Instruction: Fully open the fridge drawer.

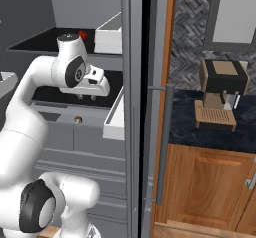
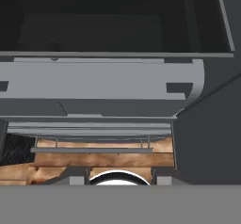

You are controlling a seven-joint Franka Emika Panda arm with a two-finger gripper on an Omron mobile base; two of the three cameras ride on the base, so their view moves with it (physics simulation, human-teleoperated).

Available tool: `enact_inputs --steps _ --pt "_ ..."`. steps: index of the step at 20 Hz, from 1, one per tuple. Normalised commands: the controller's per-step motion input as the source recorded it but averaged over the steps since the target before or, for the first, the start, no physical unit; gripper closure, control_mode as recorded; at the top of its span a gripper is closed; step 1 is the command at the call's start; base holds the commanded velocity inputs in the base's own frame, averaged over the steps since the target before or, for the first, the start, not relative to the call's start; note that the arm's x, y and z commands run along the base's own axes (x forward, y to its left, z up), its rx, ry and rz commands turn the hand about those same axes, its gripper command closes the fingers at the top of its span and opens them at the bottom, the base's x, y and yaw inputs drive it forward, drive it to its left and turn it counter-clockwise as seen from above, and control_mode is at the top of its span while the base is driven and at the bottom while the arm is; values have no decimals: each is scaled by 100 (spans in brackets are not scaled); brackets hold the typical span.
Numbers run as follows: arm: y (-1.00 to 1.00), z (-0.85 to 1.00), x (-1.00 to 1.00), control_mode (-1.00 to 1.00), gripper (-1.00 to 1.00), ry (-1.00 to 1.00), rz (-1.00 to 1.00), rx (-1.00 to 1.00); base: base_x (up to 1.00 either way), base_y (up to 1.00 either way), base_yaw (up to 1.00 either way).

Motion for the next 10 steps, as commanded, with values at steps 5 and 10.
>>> enact_inputs --steps 5,10 --pt "0 -4 -9 -100 -100 1 0 -1 0 0 0" --pt "5 -11 -32 -100 -100 2 0 0 0 0 0"
